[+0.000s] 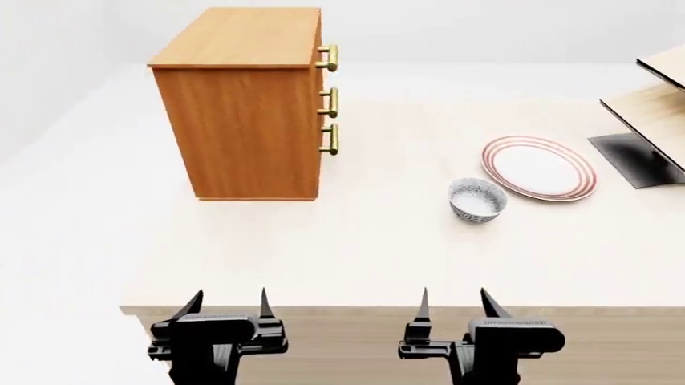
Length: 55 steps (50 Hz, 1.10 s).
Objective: Open the top drawer of the cabinet and put the bowl in it.
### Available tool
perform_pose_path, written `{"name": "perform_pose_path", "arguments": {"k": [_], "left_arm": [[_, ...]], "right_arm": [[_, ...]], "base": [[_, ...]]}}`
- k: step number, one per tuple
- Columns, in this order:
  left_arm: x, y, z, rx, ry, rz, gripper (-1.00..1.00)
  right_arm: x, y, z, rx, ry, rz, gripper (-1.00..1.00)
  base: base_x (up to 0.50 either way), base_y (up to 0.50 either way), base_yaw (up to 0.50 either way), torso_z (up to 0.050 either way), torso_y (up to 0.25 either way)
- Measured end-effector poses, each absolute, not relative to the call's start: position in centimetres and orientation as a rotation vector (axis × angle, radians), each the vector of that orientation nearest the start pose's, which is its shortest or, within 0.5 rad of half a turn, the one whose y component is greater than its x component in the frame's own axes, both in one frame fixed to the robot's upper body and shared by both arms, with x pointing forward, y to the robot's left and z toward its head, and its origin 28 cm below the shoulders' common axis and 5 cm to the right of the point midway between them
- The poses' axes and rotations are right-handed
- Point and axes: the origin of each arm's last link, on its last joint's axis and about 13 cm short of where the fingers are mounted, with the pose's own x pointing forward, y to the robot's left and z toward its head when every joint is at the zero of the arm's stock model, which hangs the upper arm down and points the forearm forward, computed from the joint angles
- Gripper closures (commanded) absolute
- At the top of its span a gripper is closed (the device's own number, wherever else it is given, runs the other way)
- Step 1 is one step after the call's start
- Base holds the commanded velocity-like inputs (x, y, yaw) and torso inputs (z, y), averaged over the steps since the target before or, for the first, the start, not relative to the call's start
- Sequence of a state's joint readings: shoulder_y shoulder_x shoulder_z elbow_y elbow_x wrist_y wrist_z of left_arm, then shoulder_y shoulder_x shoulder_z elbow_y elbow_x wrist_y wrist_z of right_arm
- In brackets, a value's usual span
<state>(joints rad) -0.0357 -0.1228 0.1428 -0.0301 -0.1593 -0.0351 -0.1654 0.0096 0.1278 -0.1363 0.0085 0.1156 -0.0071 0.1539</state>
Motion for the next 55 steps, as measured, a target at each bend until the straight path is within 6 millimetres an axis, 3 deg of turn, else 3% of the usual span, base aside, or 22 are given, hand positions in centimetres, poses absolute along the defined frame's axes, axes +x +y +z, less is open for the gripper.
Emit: {"name": "perform_pose_path", "arguments": {"k": [9, 25, 30, 39, 45, 55], "left_arm": [[21.6, 20.6, 1.0, -0.028, 0.052, 0.030, -1.00], [22.5, 21.3, 1.5, -0.030, 0.031, 0.080, -1.00], [25.1, 23.1, 3.3, -0.014, -0.028, 0.194, -1.00], [33.0, 29.0, 7.2, 0.076, -0.127, 0.535, -1.00], [36.6, 32.6, 9.6, 0.115, -0.125, 0.739, -1.00], [38.1, 35.9, 12.2, 0.112, -0.060, 0.921, -1.00]], "right_arm": [[21.1, -10.0, 1.1, -0.009, 0.009, -0.017, -1.00], [21.1, -9.9, 1.1, 0.006, 0.013, -0.007, -1.00], [21.0, -9.9, 1.1, 0.008, 0.010, 0.000, -1.00], [20.8, -10.1, 2.2, 0.013, -0.019, 0.007, -1.00], [21.3, -11.0, 5.3, 0.003, -0.075, 0.008, -1.00], [26.4, -13.5, 16.1, -0.126, -0.211, -0.017, -1.00]], "base": [[0.00, 0.48, 0.00, 0.000, 0.000], [0.00, 0.00, 0.00, 0.000, 0.000], [0.00, 0.00, 0.00, 0.000, 0.000], [0.00, 0.00, 0.00, 0.000, 0.000], [0.00, 0.00, 0.00, 0.000, 0.000], [0.00, 0.00, 0.00, 0.000, 0.000]]}}
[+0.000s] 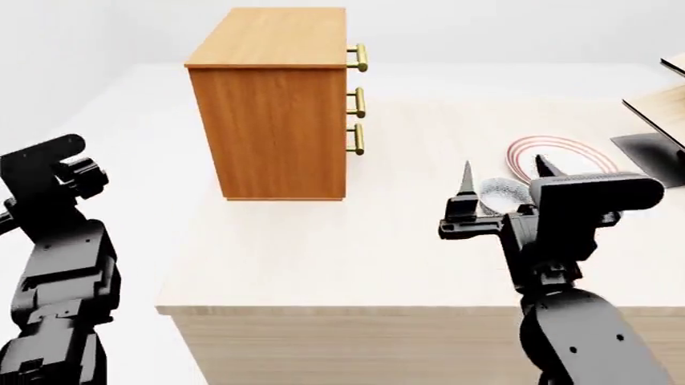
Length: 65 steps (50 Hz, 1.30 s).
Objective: Open the top drawer of the cabinet and put the bowl in it.
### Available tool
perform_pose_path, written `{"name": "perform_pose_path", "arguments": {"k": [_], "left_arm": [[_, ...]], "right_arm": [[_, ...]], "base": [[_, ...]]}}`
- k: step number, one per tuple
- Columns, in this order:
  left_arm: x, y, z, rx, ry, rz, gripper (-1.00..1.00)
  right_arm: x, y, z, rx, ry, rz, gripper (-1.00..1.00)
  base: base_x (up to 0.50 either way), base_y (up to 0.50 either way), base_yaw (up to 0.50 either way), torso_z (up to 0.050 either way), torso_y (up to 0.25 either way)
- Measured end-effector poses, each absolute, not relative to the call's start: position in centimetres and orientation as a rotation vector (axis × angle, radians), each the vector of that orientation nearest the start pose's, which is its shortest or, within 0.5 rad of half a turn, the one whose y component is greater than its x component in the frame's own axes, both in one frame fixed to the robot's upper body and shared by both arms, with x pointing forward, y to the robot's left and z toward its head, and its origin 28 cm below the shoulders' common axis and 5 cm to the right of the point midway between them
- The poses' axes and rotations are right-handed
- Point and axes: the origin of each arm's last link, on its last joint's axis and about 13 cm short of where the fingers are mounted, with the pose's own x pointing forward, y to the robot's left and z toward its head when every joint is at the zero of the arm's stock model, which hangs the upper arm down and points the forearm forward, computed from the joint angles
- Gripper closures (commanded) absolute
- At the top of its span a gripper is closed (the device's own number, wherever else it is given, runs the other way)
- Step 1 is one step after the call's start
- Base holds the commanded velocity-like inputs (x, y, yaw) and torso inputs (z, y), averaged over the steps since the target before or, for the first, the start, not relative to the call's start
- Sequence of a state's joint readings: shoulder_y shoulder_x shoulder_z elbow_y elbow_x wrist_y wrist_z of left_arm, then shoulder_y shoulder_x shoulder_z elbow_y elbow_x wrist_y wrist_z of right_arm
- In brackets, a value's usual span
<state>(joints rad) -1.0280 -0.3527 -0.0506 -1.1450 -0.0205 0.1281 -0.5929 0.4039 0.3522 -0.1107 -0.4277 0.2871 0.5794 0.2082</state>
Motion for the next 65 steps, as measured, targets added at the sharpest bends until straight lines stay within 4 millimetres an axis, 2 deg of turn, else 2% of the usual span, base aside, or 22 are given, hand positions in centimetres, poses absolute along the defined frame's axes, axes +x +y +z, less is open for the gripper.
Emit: {"name": "perform_pose_path", "arguments": {"k": [5, 10, 16, 22, 30, 42, 65], "left_arm": [[38.2, 36.7, 12.8, 0.103, -0.028, 0.964, -1.00], [38.2, 37.4, 13.1, 0.102, -0.003, 0.997, -1.00], [37.9, 38.1, 13.3, 0.108, 0.025, 1.028, -1.00], [37.7, 38.8, 13.4, 0.112, 0.045, 1.055, -1.00], [37.4, 39.5, 13.7, 0.107, 0.058, 1.081, -1.00], [37.2, 40.1, 13.9, 0.098, 0.066, 1.098, -1.00], [37.0, 40.5, 13.9, 0.098, 0.075, 1.115, -1.00]], "right_arm": [[30.2, -14.4, 20.5, -0.228, -0.214, -0.020, -1.00], [34.4, -15.5, 23.8, -0.293, -0.153, -0.036, -1.00], [38.6, -16.9, 26.6, -0.309, -0.071, -0.077, -1.00], [40.8, -18.4, 28.5, -0.233, -0.006, -0.110, -1.00], [41.7, -19.6, 29.2, -0.084, 0.094, -0.115, -1.00], [41.8, -20.0, 28.9, 0.032, 0.193, -0.100, -1.00], [41.6, -20.2, 28.6, 0.096, 0.248, -0.079, -1.00]], "base": [[0.00, 0.00, 0.00, 0.000, 0.000], [0.00, 0.00, 0.00, 0.000, 0.000], [0.00, 0.00, 0.00, 0.000, 0.000], [0.00, 0.00, 0.00, 0.000, 0.000], [0.00, 0.00, 0.00, 0.000, 0.000], [0.02, 0.00, 0.00, 0.000, 0.000], [0.50, -0.09, 0.00, 0.000, 0.000]]}}
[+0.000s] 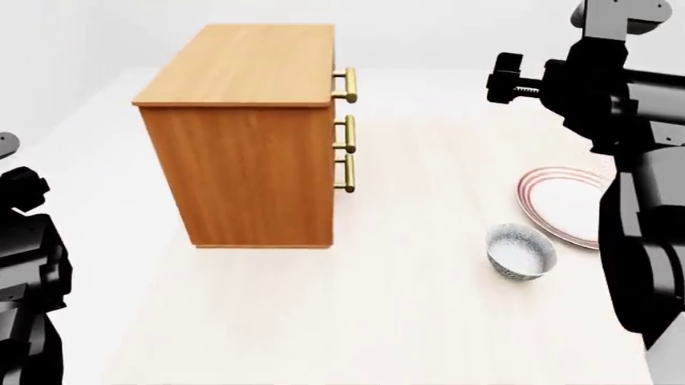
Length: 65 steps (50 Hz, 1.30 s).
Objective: Open the top drawer of the cabinet and put the bowl in it.
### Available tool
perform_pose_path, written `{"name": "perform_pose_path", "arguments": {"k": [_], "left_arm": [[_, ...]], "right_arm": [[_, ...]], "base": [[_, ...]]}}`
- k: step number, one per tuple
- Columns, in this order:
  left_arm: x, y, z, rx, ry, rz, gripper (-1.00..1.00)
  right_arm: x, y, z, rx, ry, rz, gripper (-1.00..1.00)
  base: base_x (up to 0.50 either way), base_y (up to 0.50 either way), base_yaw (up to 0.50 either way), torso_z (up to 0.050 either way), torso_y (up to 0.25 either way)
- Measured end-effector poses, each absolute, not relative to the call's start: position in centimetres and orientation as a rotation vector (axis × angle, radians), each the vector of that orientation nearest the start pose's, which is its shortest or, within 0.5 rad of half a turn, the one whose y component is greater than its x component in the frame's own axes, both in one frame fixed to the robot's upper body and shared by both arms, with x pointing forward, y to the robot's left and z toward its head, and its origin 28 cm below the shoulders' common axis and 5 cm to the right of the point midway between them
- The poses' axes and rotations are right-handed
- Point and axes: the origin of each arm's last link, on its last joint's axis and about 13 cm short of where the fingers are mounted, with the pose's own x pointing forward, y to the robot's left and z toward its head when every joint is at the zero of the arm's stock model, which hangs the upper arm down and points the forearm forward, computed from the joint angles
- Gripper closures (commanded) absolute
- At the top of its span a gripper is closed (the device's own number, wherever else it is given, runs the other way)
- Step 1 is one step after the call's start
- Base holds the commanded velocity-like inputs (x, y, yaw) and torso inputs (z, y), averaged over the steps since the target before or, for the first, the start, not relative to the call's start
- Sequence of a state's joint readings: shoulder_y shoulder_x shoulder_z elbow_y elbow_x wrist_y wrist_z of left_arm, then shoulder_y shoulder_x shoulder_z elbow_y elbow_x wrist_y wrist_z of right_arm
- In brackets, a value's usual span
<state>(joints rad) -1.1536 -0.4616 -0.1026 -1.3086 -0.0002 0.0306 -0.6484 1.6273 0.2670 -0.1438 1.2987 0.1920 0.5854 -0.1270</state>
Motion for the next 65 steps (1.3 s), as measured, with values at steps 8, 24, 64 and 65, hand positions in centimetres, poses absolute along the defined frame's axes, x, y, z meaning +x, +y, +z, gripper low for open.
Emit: {"name": "perform_pose_path", "arguments": {"k": [8, 24, 64, 65], "left_arm": [[37.0, 40.5, 13.9, 0.099, 0.075, 1.116, -1.00], [37.0, 40.5, 14.0, 0.100, 0.077, 1.119, -1.00], [37.0, 40.6, 13.9, 0.099, 0.076, 1.127, -1.00], [36.9, 40.6, 13.9, 0.099, 0.077, 1.127, -1.00]], "right_arm": [[41.6, -20.2, 28.6, 0.108, 0.252, -0.073, -1.00], [41.6, -20.3, 28.4, 0.121, 0.258, -0.076, -1.00], [41.6, -19.0, 27.1, 0.394, 0.268, 0.067, -1.00], [41.6, -18.9, 26.9, 0.425, 0.270, 0.082, -1.00]], "base": [[0.50, -0.09, 0.00, 0.000, 0.000], [0.50, -0.09, 0.00, 0.000, 0.000], [0.06, -0.01, 0.00, 0.000, 0.000], [0.00, 0.00, 0.00, 0.000, 0.000]]}}
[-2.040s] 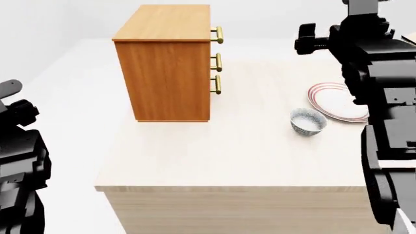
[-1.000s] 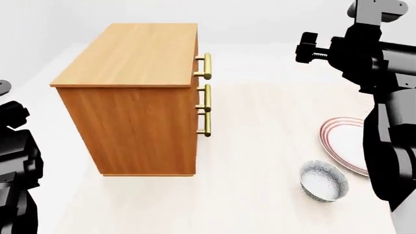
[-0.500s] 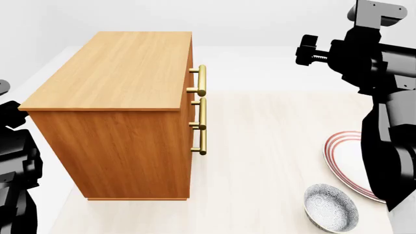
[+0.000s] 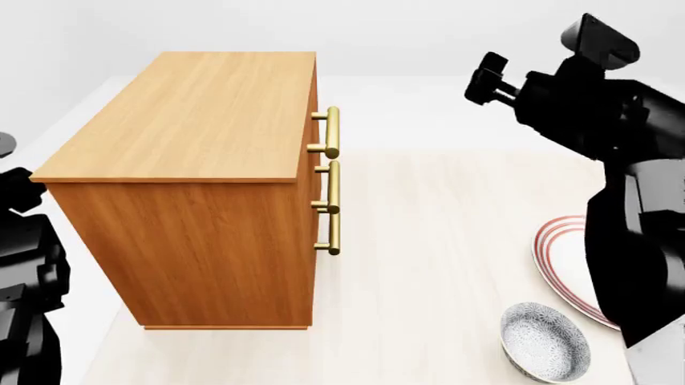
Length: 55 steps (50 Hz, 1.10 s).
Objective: Open the top drawer of the cabinet and put the bowl in it.
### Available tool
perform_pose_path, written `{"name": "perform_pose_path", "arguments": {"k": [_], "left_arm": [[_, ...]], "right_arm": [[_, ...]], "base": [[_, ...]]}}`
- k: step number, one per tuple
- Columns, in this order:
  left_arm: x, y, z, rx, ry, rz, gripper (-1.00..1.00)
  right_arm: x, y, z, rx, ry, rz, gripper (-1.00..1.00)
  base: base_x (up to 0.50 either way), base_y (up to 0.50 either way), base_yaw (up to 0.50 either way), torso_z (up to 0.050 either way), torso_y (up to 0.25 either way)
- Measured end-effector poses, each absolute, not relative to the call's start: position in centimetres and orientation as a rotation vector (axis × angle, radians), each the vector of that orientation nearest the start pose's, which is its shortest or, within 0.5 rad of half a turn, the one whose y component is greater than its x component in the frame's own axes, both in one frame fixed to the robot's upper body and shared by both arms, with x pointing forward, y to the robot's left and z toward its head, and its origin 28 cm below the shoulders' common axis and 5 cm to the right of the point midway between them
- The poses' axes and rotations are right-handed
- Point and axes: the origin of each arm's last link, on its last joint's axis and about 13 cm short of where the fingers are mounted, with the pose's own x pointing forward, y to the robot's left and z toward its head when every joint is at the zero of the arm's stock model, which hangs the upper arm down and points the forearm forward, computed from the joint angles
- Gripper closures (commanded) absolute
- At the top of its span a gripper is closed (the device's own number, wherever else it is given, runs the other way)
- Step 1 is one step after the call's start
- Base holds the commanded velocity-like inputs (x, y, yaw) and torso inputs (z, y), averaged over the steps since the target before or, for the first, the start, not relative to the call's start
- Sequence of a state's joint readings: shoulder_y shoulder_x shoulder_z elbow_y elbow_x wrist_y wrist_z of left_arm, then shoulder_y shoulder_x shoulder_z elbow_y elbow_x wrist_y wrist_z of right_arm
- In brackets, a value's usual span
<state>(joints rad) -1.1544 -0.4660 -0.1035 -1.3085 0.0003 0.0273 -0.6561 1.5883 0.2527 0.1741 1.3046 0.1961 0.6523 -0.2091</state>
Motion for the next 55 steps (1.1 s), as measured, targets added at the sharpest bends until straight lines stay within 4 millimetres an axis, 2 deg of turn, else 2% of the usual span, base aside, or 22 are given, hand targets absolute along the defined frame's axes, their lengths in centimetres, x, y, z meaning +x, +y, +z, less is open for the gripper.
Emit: {"name": "perform_pose_path", "arguments": {"k": [13, 28, 41, 55], "left_arm": [[36.9, 40.6, 13.7, 0.099, 0.085, 1.130, -1.00], [36.8, 40.7, 13.6, 0.099, 0.090, 1.132, -1.00], [36.8, 40.7, 13.7, 0.098, 0.089, 1.134, -1.00], [36.8, 40.6, 13.7, 0.098, 0.089, 1.130, -1.00]], "right_arm": [[41.6, -16.5, 23.5, 0.737, 0.312, 0.240, -1.00], [41.4, -13.2, 20.2, 0.905, 0.369, 0.381, -1.00], [41.2, -11.1, 18.9, 0.955, 0.403, 0.463, -1.00], [41.0, -9.4, 18.7, 0.997, 0.424, 0.546, -1.00]], "base": [[0.00, 0.00, 0.00, 0.000, 0.000], [0.00, 0.00, 0.00, 0.000, 0.000], [0.00, 0.00, 0.00, 0.000, 0.000], [0.00, 0.00, 0.00, 0.000, 0.000]]}}
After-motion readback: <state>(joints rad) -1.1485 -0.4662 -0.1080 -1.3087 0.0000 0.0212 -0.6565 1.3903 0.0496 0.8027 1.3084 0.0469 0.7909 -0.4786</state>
